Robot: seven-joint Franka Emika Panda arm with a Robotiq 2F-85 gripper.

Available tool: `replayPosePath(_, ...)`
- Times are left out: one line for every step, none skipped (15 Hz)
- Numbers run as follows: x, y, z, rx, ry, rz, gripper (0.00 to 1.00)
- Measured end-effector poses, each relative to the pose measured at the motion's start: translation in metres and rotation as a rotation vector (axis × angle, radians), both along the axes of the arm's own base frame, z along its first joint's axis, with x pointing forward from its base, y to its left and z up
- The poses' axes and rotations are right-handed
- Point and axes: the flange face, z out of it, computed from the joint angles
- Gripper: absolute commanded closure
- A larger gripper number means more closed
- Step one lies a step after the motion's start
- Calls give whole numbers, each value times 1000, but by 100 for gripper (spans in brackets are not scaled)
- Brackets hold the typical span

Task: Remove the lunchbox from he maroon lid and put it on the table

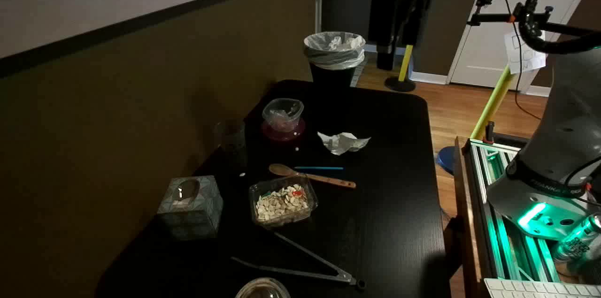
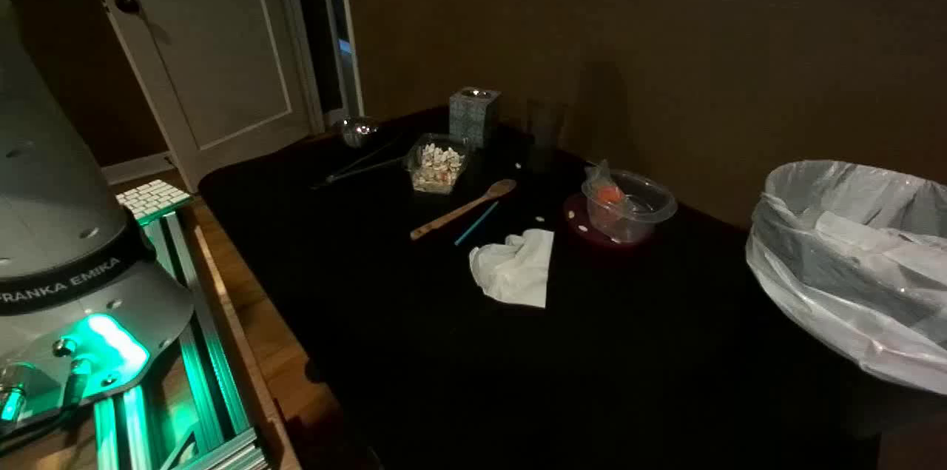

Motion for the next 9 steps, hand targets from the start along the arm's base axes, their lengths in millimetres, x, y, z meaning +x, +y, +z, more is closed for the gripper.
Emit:
replayPosePath(0, 0, 0, 0, 0, 0, 0)
replayPosePath(0, 0, 0, -1, 0, 1, 0)
replayPosePath(1, -2, 0, 0, -1, -2, 0)
replayPosePath(2, -6, 1, 4, -1, -15, 0)
replayPosePath(4, -15, 3, 11, -3, -38, 0)
replayPosePath(7, -28, 5, 21, -5, -69, 0)
replayPosePath(9, -44, 7, 34, -7, -106, 0)
replayPosePath(10, -62, 9, 50, -10, -145, 0)
replayPosePath(11, -81, 11, 65, -12, -185, 0)
